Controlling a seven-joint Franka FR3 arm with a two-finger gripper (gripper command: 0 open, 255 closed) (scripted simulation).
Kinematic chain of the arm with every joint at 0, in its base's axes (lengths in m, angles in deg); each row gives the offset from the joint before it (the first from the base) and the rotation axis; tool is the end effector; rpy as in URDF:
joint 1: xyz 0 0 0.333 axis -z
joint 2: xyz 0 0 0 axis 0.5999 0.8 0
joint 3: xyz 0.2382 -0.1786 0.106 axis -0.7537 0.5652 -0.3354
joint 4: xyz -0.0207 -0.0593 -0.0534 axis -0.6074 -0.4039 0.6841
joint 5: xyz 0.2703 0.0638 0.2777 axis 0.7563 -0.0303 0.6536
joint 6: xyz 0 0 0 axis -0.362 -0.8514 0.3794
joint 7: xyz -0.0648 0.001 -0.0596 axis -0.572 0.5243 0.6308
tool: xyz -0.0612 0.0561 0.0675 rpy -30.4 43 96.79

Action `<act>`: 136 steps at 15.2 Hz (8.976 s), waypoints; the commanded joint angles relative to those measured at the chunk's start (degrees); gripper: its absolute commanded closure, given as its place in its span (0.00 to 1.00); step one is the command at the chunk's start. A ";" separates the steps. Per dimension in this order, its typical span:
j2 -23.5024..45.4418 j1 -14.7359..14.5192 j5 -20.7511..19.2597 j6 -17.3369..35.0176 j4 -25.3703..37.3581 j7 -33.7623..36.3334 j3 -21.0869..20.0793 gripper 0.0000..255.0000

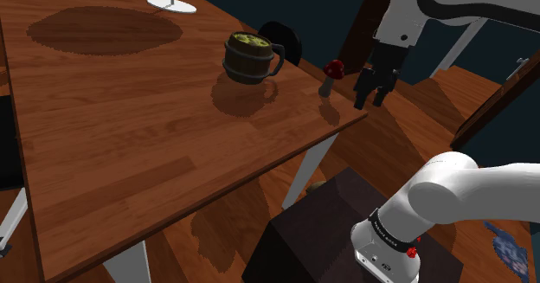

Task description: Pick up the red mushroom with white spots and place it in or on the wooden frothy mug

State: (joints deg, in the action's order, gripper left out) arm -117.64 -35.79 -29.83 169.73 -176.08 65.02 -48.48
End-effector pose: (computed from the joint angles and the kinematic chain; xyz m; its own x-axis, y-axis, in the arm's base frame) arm 0.2778 0.0163 0.5517 0.9744 -0.1151 -0.1929 -0.1239 -0.9917 -0.0342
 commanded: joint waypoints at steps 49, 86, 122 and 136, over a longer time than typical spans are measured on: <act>36.94 1.02 26.37 20.69 20.40 -32.12 34.67 1.00; 39.80 0.63 27.46 -2.92 49.58 -19.38 36.11 1.00; 65.65 -10.59 38.11 3.70 82.54 6.29 25.85 1.00; 58.77 -14.98 34.95 16.05 62.39 0.05 25.64 1.00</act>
State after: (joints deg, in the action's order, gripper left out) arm -58.64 -50.66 5.15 185.06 -112.68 65.54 -22.84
